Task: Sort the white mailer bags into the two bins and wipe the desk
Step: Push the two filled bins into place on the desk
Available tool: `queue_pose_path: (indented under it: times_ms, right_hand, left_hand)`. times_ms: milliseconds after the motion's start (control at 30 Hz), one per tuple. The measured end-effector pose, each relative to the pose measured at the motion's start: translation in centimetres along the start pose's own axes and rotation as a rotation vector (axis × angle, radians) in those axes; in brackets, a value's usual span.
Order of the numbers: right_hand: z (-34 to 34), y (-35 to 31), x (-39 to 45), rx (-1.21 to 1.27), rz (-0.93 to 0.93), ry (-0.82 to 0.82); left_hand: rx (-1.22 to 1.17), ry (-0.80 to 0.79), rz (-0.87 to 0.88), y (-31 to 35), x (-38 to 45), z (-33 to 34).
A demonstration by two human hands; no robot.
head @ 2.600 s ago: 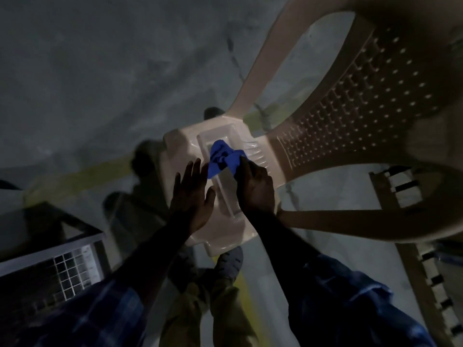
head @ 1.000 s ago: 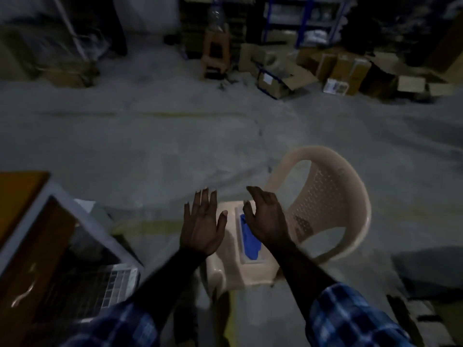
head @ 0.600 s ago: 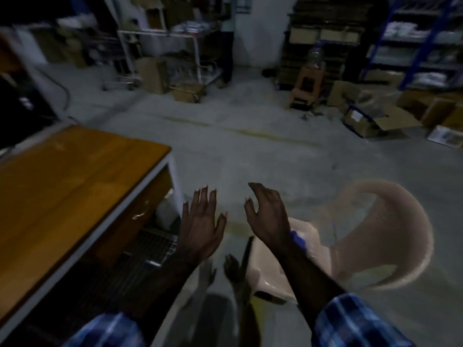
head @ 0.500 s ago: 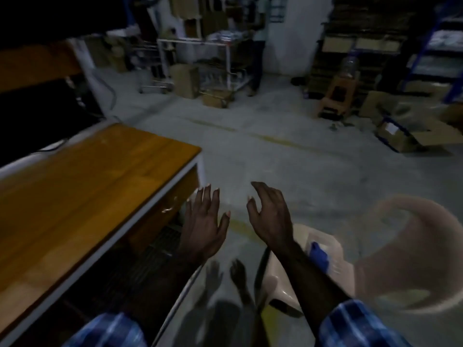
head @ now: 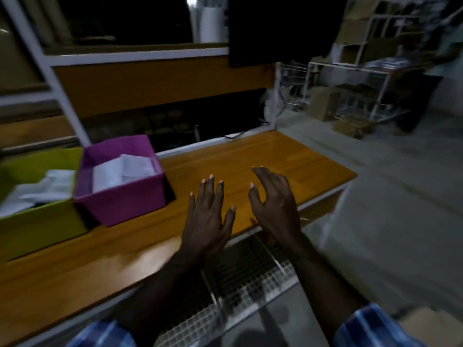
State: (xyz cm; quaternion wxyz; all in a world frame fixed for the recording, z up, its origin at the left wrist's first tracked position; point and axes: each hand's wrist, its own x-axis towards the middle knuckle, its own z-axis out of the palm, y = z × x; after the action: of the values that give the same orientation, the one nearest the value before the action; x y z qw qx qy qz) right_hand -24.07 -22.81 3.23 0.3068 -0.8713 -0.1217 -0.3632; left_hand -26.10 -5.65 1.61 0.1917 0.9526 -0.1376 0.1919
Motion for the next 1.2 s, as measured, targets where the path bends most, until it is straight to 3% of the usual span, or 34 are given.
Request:
queue_pose_path:
  times_ms: [300,533,667,900,1200]
  right_hand:
    - [13.4,-15.4,1.9,0.129,-0.121,-0.127]
    - [19.8,-22.0,2.3,0.075,-0.145,-0.297]
    - [22.5,-23.3,2.9,-0.007,-0.142,-0.438]
    - [26.2,-21.8,2.9,-0.152,-0.163,-0.544]
    - [28.3,-19.4,3.4,-0.287,-0.296,-0.427]
  left_hand:
    - [0.101,0.112,-0.184,-16.9,-4.6,-9.2]
    - [0.191,0.151,-0.321,-25.8,-6.5,-13.1]
    - [0.253,0.128,-0.391,-29.0,-6.7,-14.1]
    - [0.396,0.050,-0.445,-32.6,-6.8,-13.9]
    - [0.498,0.238,-0.437,-33.9,-6.4,-13.0]
